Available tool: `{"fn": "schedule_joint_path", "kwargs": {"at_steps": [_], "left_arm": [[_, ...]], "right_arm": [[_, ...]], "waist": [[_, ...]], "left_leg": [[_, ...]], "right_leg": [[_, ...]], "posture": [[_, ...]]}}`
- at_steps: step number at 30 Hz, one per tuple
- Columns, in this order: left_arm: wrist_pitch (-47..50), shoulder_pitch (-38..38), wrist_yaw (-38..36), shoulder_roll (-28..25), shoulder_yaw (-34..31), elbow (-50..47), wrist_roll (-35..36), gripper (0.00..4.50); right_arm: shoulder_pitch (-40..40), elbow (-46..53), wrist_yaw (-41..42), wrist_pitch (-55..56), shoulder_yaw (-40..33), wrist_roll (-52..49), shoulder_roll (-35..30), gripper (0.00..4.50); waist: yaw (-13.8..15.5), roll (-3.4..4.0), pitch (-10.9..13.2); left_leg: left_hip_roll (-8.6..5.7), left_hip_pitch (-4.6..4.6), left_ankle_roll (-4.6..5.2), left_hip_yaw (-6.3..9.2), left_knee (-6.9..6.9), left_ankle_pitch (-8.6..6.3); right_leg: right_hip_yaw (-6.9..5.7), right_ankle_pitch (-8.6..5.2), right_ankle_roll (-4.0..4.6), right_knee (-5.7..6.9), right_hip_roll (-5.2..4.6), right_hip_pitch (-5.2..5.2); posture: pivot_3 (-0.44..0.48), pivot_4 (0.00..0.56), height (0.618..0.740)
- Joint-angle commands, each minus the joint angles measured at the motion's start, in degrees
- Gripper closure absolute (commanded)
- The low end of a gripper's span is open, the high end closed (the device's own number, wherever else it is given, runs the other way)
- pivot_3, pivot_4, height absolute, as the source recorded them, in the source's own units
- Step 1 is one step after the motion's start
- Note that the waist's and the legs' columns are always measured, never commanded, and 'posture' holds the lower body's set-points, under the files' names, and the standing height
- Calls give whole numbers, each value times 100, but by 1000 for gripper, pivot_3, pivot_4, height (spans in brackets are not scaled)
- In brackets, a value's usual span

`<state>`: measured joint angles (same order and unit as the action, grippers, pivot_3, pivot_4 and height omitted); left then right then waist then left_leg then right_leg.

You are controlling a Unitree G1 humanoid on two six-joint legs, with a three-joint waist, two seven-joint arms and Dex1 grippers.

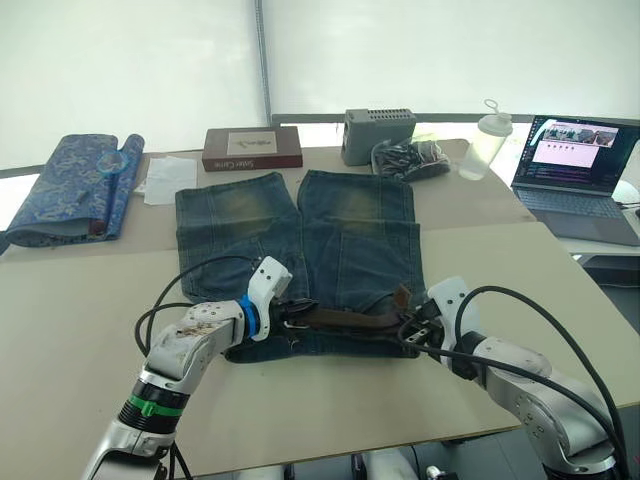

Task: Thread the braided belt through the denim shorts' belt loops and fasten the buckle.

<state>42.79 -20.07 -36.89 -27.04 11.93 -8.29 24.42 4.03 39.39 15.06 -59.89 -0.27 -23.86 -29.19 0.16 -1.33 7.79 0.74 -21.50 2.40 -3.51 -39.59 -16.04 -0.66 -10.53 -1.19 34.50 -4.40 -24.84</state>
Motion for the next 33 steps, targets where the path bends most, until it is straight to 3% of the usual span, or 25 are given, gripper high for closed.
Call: {"fn": "schedule_joint_path", "kwargs": {"at_steps": [1, 7, 9, 11, 14, 17, 22, 27, 33], "left_arm": [[-90, 661, 94, -321, 527, 860, -762, 4470], [-1394, 1147, 159, -155, 325, 1303, -1059, 4470], [-1408, 1194, 138, 300, -524, 990, -161, 4470], [-568, 873, 551, 877, -1907, 590, 1679, 4470], [328, 483, 909, 884, -2995, 588, 3107, 4470], [774, 151, 1255, 702, -3650, 725, 3858, 4470], [974, 324, 733, 329, -2765, 28, 3373, 4470], [395, 600, 185, 101, -1411, -504, 2235, 4470], [-194, 694, 62, 86, -715, -481, 1283, 4470]], "right_arm": [[81, 125, -30, 14, -94, 38, 11, 4500], [251, 15, -59, 49, -114, 67, 133, 4500], [330, -43, -52, 96, -105, 97, 146, 4500], [410, -84, -41, 152, -106, 108, 155, 4500], [474, -118, 6, 218, -132, 51, 207, 4500], [515, -175, 36, 264, -115, 21, 263, 4500], [564, -270, 97, 340, -21, 63, 293, 4500], [617, -307, 145, 388, 22, 114, 303, 4500], [543, -200, 145, 346, -31, 135, 277, 4500]], "waist": [[-8, 10, -11], [-39, 57, -77], [-45, 75, -84], [-51, 77, -65], [-77, -25, 12], [-80, -46, 24], [-63, -45, 25], [-30, -46, 25], [-3, -44, 26]], "left_leg": [[0, 19, -3, -1, 9, -2], [5, 104, -12, -2, 77, -7], [9, 115, -12, -3, 87, -7], [11, 109, -12, -2, 88, -6], [19, 44, -12, 13, 75, -2], [10, -32, -24, 18, 59, 8], [-45, -55, 8, 12, 59, -12], [-91, -72, 36, 14, 59, -29], [-88, -69, 41, 17, 60, -32]], "right_leg": [[1, -6, 5, -1, 0, 13], [0, -31, 16, -35, 1, 73], [4, -32, 18, -34, 0, 77], [2, -34, 20, -30, 4, 69], [-8, -17, -8, -5, 21, 8], [-3, -7, -15, 19, 29, -60], [6, 6, -2, -3, -27, -61], [-4, 19, -42, -47, -75, -52], [-10, 15, -36, -46, -73, -51]], "posture": [[0, 150, 740], [0, 150, 740], [0, 150, 740], [0, 150, 740], [0, 150, 740], [0, 150, 740], [0, 150, 740], [0, 150, 740], [0, 150, 740]]}}
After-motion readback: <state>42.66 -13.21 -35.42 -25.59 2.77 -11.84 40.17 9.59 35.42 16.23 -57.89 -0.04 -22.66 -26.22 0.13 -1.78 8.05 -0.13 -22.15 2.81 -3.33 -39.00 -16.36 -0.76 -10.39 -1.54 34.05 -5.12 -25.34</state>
